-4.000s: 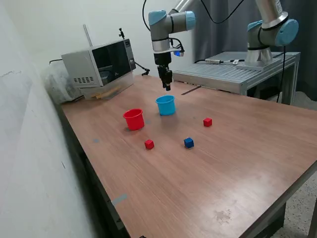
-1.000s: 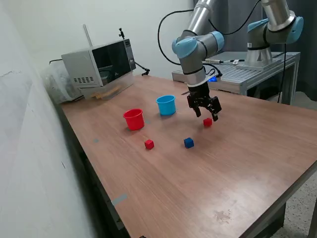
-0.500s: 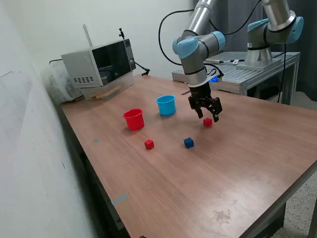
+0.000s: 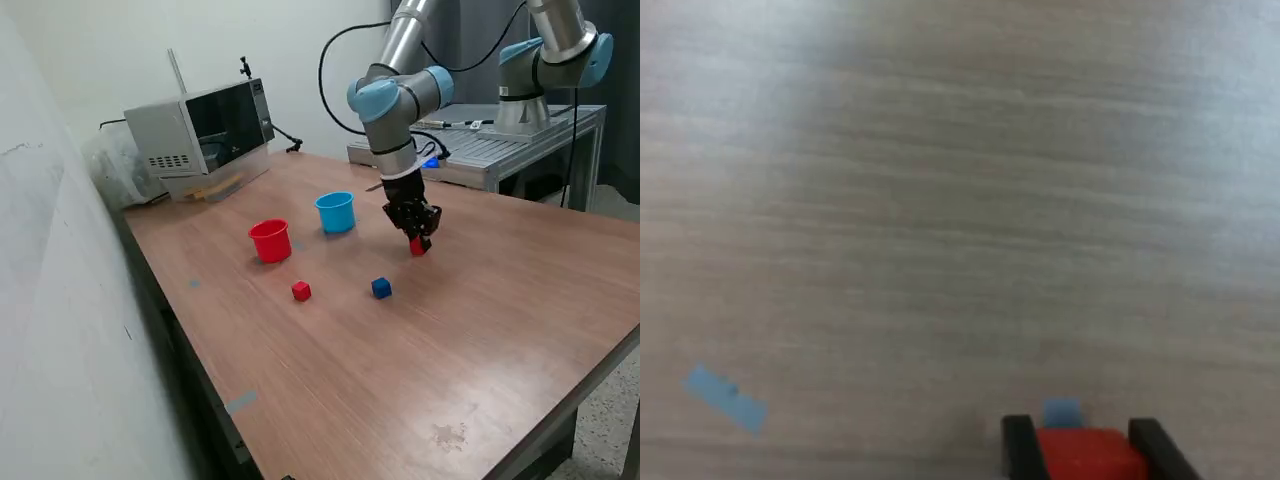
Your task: Place red objects in the red bin, and blue objects in the blue bin.
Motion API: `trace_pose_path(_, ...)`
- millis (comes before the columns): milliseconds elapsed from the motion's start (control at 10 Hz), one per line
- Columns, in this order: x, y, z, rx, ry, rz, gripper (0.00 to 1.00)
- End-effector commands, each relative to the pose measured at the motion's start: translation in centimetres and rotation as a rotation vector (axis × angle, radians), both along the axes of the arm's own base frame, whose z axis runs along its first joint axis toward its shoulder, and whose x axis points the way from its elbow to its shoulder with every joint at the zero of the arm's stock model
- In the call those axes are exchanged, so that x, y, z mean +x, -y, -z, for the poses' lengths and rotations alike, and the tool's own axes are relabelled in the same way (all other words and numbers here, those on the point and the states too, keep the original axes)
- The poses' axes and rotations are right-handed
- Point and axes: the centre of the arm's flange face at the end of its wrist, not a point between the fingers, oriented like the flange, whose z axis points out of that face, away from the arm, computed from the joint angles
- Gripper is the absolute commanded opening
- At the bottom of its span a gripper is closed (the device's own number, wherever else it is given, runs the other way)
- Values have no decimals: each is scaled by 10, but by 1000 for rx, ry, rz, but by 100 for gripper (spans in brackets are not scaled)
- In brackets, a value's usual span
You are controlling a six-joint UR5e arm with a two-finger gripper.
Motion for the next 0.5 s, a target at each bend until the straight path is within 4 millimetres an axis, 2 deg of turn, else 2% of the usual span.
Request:
trace_pose_path(0, -14, -13, -54, -1, -92, 21, 0)
trace_pose_path(200, -37, -49, -125, 4, -174, 74, 0)
trace_pose_path(400, -50, -61, -186, 6, -240, 92, 0)
